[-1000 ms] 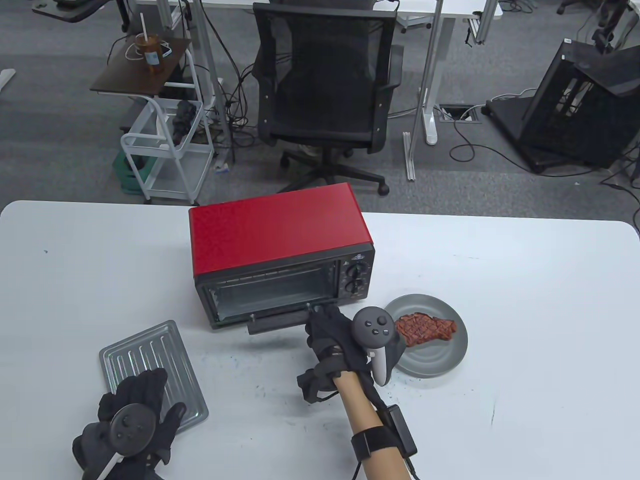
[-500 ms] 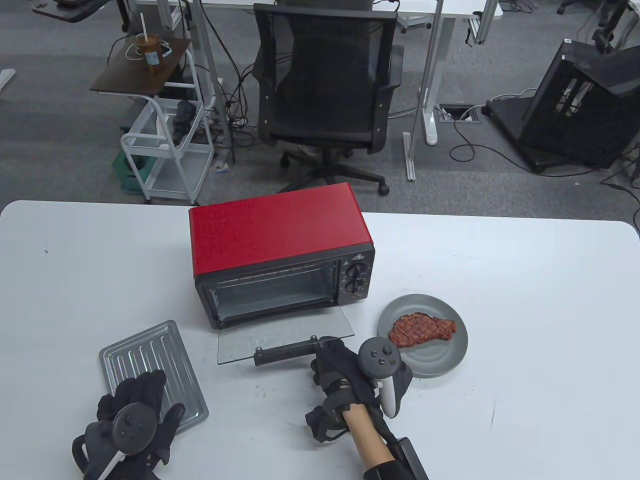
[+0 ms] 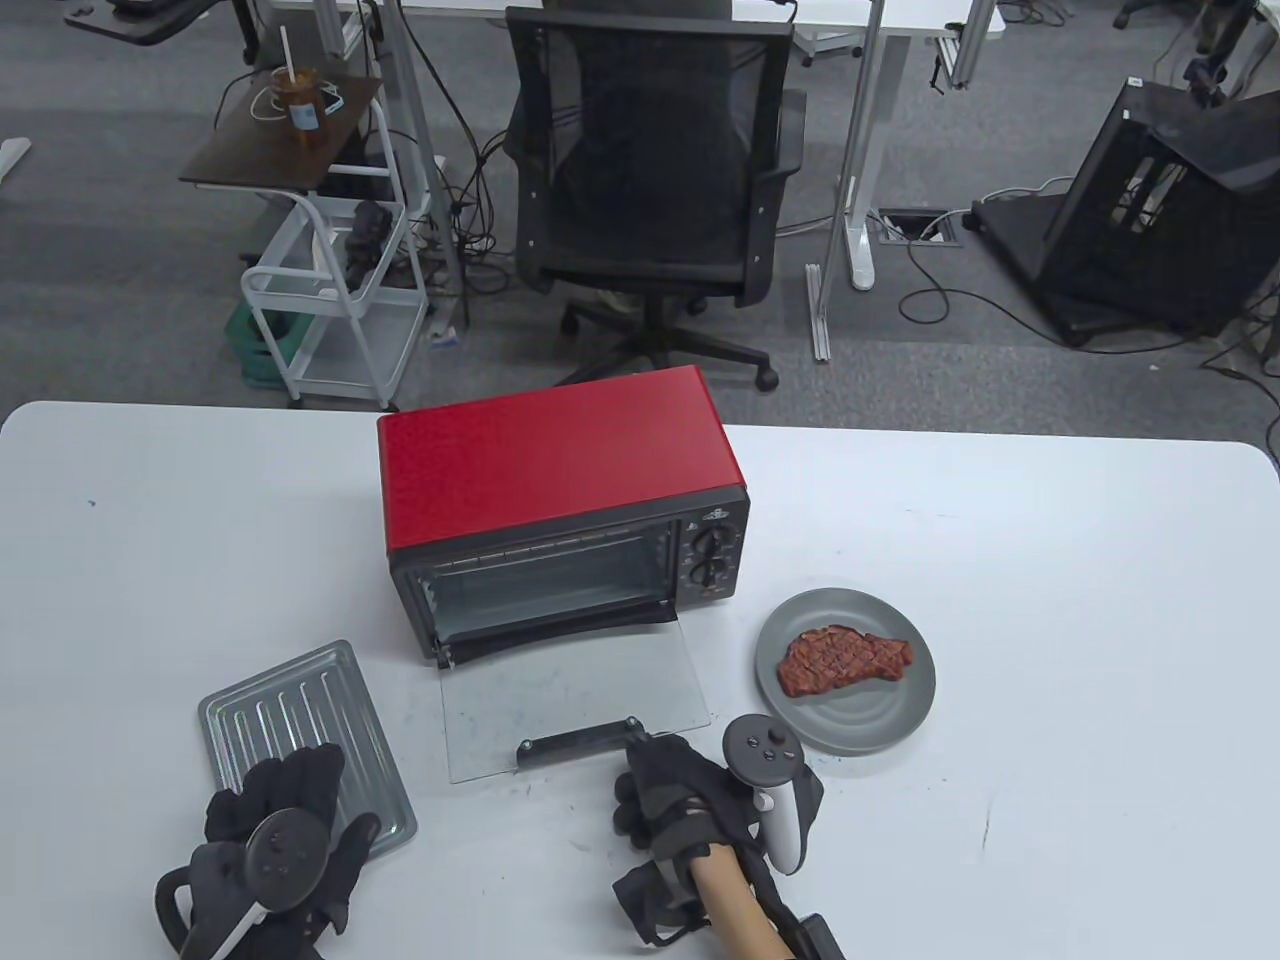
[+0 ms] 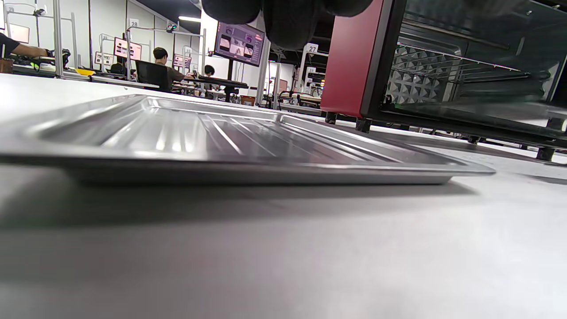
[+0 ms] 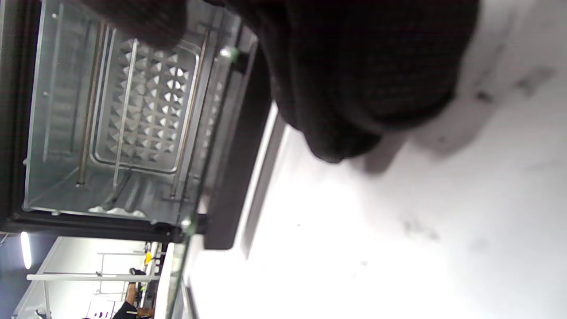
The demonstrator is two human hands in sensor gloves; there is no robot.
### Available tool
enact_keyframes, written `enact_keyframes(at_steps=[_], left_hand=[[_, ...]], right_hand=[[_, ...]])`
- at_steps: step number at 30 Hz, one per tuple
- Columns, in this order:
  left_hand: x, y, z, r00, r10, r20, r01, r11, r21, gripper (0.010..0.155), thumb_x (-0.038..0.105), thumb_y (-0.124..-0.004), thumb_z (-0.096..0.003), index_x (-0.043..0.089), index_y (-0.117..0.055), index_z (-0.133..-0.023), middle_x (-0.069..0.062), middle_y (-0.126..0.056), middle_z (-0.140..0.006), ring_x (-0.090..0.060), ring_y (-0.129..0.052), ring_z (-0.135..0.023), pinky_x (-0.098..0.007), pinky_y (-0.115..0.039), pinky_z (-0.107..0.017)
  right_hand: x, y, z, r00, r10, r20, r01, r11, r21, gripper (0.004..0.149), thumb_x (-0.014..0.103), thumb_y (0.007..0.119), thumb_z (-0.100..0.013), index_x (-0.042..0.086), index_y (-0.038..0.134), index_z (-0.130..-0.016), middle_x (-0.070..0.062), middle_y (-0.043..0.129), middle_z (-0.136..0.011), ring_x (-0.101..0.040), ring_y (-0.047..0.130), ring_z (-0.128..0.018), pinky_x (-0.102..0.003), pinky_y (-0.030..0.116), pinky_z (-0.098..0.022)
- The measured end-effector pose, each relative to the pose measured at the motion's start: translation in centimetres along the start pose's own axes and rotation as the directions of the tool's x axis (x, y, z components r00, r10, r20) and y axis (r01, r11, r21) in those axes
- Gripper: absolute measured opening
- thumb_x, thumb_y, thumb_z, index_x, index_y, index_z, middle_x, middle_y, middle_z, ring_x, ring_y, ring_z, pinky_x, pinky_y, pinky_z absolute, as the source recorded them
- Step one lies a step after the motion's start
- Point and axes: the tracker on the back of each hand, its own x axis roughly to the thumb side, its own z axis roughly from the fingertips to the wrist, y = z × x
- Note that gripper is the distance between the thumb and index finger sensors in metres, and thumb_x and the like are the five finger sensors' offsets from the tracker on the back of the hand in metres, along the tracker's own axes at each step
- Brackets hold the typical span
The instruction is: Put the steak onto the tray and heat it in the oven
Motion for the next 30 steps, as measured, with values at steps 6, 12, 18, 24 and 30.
enact_keyframes(at_steps=[6,12,18,24,30], left_hand=[[0.0,-0.1,0.0,1.0,-0.002,0.001,0.002,1.0,0.001,0.078,0.066,-0.061,-0.0394,0.029,-0.042,-0.105,-0.002,-0.059,-0.113,-0.034,-0.05,-0.107,-0.066,-0.033,-0.073],[-0.2,-0.1,-0.1,1.0,0.007,-0.008,-0.007,1.0,0.003,0.078,0.066,-0.062,-0.0393,0.029,-0.042,-0.105,-0.002,-0.059,-0.113,-0.034,-0.05,-0.107,-0.066,-0.033,-0.073],[-0.2,0.1,-0.1,1.0,-0.005,-0.015,0.005,1.0,0.013,0.078,0.066,-0.061,-0.0393,0.03,-0.042,-0.105,-0.002,-0.059,-0.113,-0.034,-0.05,-0.108,-0.066,-0.033,-0.073],[-0.2,0.1,-0.2,1.0,-0.015,-0.02,0.015,1.0,0.022,0.078,0.066,-0.062,-0.0391,0.03,-0.043,-0.105,-0.002,-0.059,-0.113,-0.034,-0.05,-0.108,-0.066,-0.033,-0.073],[0.0,-0.2,-0.2,0.999,-0.03,-0.021,0.03,0.999,0.014,0.077,0.065,-0.062,-0.0394,0.029,-0.044,-0.105,-0.002,-0.061,-0.112,-0.034,-0.05,-0.107,-0.066,-0.033,-0.073]], right_hand=[[-0.1,-0.3,0.3,1.0,-0.001,0.008,0.001,1.0,0.0,0.072,0.047,0.063,-0.052,-0.013,0.054,-0.091,-0.026,0.087,-0.071,-0.035,0.098,-0.044,-0.034,0.09,-0.025],[0.6,-6.9,2.5,0.983,-0.15,0.106,0.162,0.98,-0.119,0.064,0.05,0.066,-0.052,-0.004,0.072,-0.087,-0.027,0.089,-0.068,-0.034,0.1,-0.042,-0.029,0.091,-0.02],[-0.5,-19.7,4.6,0.973,-0.191,0.131,0.231,0.819,-0.525,0.064,0.05,0.069,-0.053,0.005,0.061,-0.097,-0.028,0.067,-0.086,-0.039,0.084,-0.063,-0.026,0.087,-0.024],[-3.1,-24.6,3.1,0.939,0.168,-0.301,-0.336,0.64,-0.691,0.069,0.046,0.074,-0.05,0.004,0.051,-0.1,-0.029,0.057,-0.09,-0.043,0.077,-0.068,-0.03,0.086,-0.029],[-2.3,-23.8,-0.8,0.861,0.26,-0.437,-0.474,0.724,-0.501,0.072,0.042,0.08,-0.048,-0.002,0.054,-0.098,-0.031,0.068,-0.087,-0.045,0.081,-0.064,-0.033,0.087,-0.029]])
